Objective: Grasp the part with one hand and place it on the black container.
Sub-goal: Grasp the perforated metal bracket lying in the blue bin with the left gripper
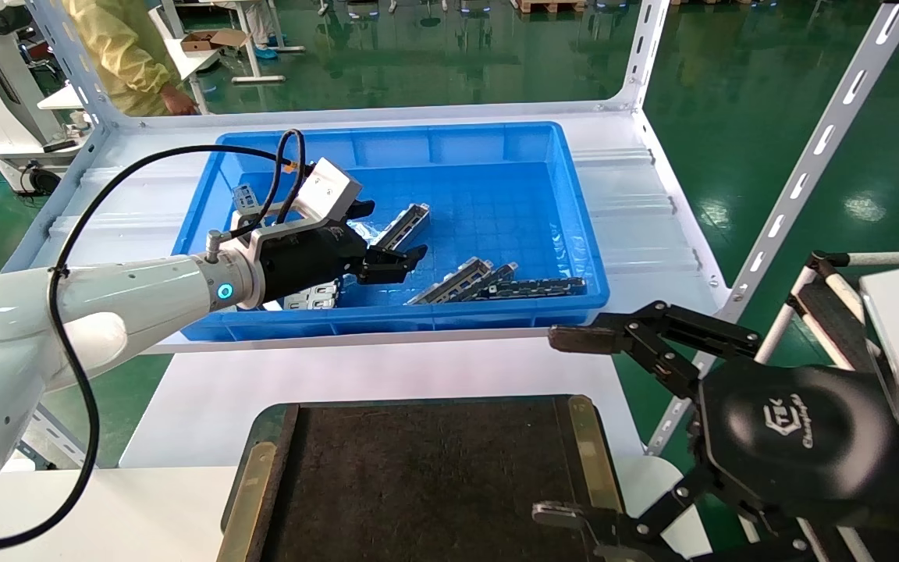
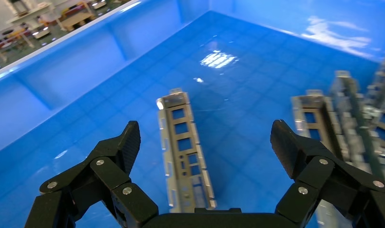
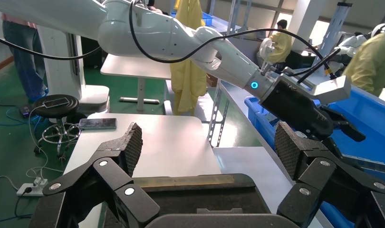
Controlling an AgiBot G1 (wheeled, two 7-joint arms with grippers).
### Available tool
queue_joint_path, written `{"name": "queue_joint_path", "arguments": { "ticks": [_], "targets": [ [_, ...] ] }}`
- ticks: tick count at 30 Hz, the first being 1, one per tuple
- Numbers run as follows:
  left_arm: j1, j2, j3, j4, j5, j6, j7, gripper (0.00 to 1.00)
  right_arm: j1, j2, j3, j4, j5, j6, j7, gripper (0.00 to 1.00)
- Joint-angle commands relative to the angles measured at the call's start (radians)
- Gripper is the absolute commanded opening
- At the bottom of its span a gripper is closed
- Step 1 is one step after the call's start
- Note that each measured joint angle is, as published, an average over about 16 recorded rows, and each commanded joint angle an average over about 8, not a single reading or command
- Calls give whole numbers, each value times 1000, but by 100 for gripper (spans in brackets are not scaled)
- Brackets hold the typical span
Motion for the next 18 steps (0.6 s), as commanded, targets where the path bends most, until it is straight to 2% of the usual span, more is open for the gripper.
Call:
{"name": "queue_joint_path", "arguments": {
  "ticks": [1,7,8,9,10,18],
  "targets": [
    [-18,21,1,49,5,-22,25,95,0,0,0,0,0,0,0,76],
    [-46,54,-11,137,-8,-52,74,23,0,0,-1,0,0,0,0,2],
    [-49,58,-14,148,-12,-55,80,10,0,0,-1,0,0,0,0,0],
    [-52,61,-16,158,-15,-60,86,2,0,0,-1,0,0,0,0,0],
    [-54,64,-18,167,-18,-64,92,0,0,0,-1,0,1,0,0,0],
    [-58,72,-30,215,-36,-84,132,0,0,1,-1,0,1,1,-1,0]
  ]
}}
